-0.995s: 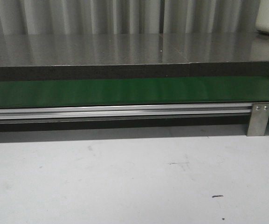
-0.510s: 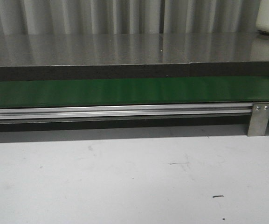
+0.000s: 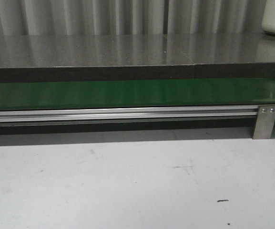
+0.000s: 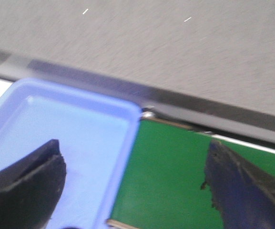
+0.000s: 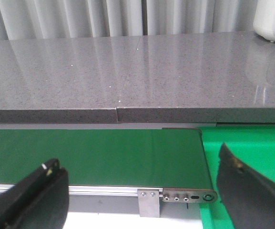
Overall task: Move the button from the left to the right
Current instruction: 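Grasp the yellow-capped black push button in the blue tray with left gripper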
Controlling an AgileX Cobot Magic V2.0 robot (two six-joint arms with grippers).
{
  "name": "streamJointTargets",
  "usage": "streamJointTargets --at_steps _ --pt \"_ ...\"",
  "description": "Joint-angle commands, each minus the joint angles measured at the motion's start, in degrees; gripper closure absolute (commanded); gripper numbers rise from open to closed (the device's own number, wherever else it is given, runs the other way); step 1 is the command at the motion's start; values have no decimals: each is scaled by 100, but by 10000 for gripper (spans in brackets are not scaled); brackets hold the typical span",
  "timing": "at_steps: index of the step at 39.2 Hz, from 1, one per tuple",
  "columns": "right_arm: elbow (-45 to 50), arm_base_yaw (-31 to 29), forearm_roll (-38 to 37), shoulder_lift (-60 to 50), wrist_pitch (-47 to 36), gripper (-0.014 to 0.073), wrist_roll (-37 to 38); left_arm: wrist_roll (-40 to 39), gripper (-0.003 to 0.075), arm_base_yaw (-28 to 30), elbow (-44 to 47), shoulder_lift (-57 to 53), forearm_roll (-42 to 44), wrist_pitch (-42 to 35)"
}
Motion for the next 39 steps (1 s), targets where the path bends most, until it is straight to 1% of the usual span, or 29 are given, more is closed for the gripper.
streamJointTargets --at_steps 1,8,13,18,20,29,39 --pt "-223 -8 -57 67 -483 -52 -28 -81 155 332 -595 376 -43 -57" --pt "-223 -8 -57 67 -483 -52 -28 44 155 842 -1346 1431 -31 499" --pt "-223 -8 -57 67 -483 -52 -28 697 155 1078 -1922 2128 -21 1083" --pt "-223 -8 -57 67 -483 -52 -28 720 155 1318 -2469 2754 -21 1546" --pt "-223 -8 -57 67 -483 -52 -28 794 155 1364 -2617 2965 -21 1667" --pt "-223 -8 -57 67 -483 -52 -28 1615 155 1402 -3192 3818 -32 2345" --pt "-223 -8 -57 67 -483 -52 -28 1618 155 1474 -3512 4544 73 2466"
